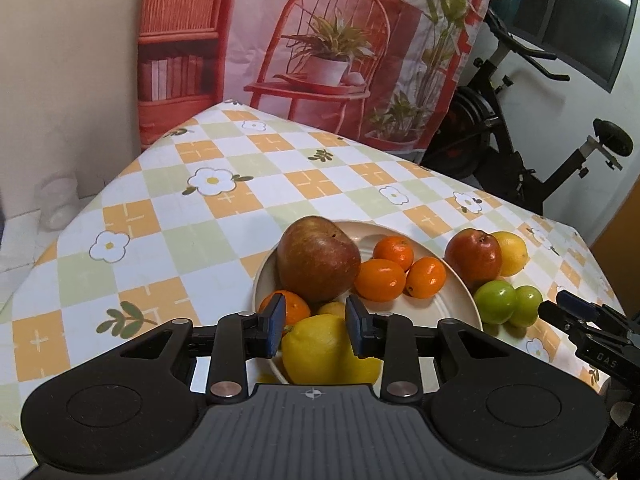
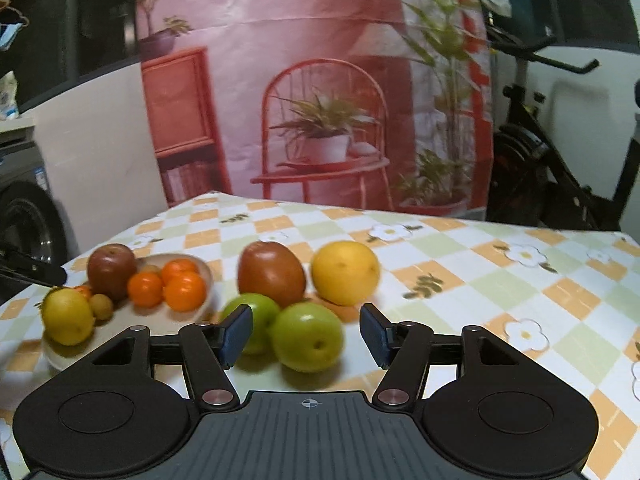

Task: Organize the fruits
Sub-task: 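Move both tools back to the green apples beside the plate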

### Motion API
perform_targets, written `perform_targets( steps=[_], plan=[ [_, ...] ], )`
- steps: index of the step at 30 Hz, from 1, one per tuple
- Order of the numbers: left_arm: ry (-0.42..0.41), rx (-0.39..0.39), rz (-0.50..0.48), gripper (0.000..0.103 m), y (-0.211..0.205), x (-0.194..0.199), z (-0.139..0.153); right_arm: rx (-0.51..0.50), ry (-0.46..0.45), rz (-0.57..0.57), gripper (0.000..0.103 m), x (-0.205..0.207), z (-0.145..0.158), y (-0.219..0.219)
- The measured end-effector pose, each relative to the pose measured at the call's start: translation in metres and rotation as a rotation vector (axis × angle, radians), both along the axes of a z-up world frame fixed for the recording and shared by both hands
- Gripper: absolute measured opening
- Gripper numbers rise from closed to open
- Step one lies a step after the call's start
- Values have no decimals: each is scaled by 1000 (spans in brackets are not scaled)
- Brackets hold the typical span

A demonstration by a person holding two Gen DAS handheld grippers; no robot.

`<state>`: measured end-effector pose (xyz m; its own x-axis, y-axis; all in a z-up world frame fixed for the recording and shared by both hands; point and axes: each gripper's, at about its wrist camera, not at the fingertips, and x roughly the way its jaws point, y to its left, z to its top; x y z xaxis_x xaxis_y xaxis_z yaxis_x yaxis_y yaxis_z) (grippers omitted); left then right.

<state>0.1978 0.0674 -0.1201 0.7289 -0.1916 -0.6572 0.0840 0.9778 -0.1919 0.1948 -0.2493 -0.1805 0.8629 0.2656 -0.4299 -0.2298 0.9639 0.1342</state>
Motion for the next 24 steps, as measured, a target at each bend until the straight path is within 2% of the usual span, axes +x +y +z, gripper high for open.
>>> perform_targets(
  steps=[9,16,21,24],
  plan=[
    [-56,58,-31,35,-27,2,17,5,10,11,56,5,-7,-3],
    [-78,50,-115,35,-63,13,22,-45,7,80,55,19,-8,7],
    [-89,48,-180,35,-87,13,19,-39,33,108,55,23,-10,8],
    [-75,64,-196,35,-96,14,11,-39,37,84,54,25,-11,7]
  ],
)
